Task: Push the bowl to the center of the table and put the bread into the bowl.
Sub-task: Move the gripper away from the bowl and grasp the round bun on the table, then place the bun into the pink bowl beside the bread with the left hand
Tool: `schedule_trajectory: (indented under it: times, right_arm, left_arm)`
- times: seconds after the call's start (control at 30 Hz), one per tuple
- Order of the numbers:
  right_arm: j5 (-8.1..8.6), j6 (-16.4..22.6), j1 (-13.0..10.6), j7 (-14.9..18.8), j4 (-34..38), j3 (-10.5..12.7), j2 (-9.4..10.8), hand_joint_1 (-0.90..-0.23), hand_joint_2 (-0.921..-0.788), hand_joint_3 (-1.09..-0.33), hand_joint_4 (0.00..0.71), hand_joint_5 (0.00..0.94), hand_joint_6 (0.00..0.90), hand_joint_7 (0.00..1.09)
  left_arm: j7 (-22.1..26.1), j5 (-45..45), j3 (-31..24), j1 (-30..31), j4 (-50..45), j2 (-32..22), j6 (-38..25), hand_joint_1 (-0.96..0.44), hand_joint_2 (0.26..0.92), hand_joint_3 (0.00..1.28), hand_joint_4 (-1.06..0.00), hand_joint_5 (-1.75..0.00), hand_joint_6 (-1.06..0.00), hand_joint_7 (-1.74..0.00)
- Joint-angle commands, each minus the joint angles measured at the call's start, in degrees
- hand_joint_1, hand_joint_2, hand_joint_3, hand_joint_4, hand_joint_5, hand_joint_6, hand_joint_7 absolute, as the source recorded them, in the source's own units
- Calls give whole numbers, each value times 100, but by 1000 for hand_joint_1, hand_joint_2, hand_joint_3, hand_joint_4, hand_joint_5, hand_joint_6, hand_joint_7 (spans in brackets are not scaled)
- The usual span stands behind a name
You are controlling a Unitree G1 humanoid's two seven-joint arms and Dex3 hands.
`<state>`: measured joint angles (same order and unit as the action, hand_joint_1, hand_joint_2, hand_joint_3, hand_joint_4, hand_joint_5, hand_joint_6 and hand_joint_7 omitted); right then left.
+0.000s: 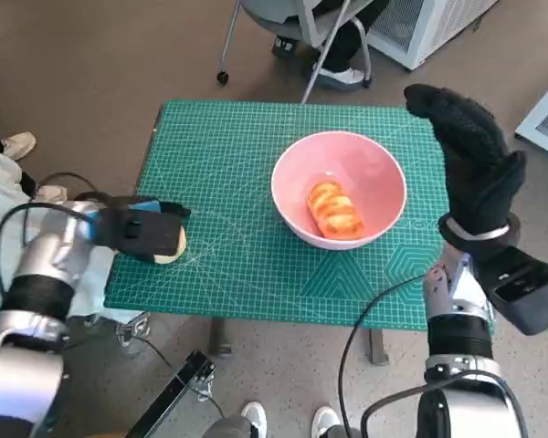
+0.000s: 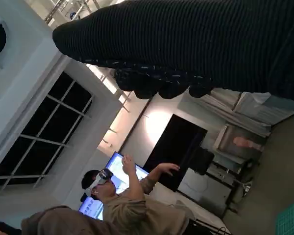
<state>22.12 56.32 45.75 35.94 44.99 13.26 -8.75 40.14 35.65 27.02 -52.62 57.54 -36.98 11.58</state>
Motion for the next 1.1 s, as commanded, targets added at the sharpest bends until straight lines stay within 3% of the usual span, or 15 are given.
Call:
schedule_trajectory:
  times: [0.03,0.13,0.27,0.3,0.33,0.37,0.5,0.83,1.1]
  right_arm:
    - [-87,-20,-114,-66,6,-10,-6,-601,-921,-753,334,1,17,770]
    - [-98,-25,-118,-81,3,-15,-6,-605,-921,-752,334,1,17,770]
    - [-104,-36,-124,-90,5,-13,-9,-610,-921,-751,334,1,16,772]
    - [-106,-39,-128,-93,0,-12,-8,-611,-921,-751,334,1,16,772]
    - [-111,-42,-132,-98,-5,-13,-7,-611,-921,-749,334,1,15,772]
    - [-114,-45,-134,-101,-10,-13,-5,-611,-921,-748,334,1,15,773]
    - [-131,-45,-139,-114,-7,-13,2,-608,-921,-746,334,1,14,774]
    - [-123,-66,-105,-103,43,-21,16,-599,-921,-745,335,1,18,775]
    - [-118,-77,-67,-87,89,-25,13,-594,-921,-746,338,3,21,780]
  left_arm:
    - [81,227,236,-56,210,149,-259,-132,793,6,-163,-15,-359,-20]
    - [-17,311,348,-59,297,183,-257,-111,806,10,-272,-38,-437,-42]
    - [-344,284,338,1,274,94,70,-83,852,20,-593,-132,-674,-134]
    - [-447,259,315,23,267,59,200,-67,866,35,-594,-341,-670,-347]
    - [-581,192,246,49,249,9,374,-43,886,78,-570,-670,-638,-684]
    - [-675,147,199,64,245,-24,494,-28,898,84,-587,-862,-636,-869]
    - [-746,-230,-160,77,83,-137,766,-5,914,69,-641,-1167,-668,-1034]
    - [-350,-1523,-1293,-46,-1227,-363,1081,1,919,74,-618,-1236,-685,-1114]
    - [-664,-1924,-1834,-444,-2124,-164,880,1,899,145,-610,-1230,-620,-1207]
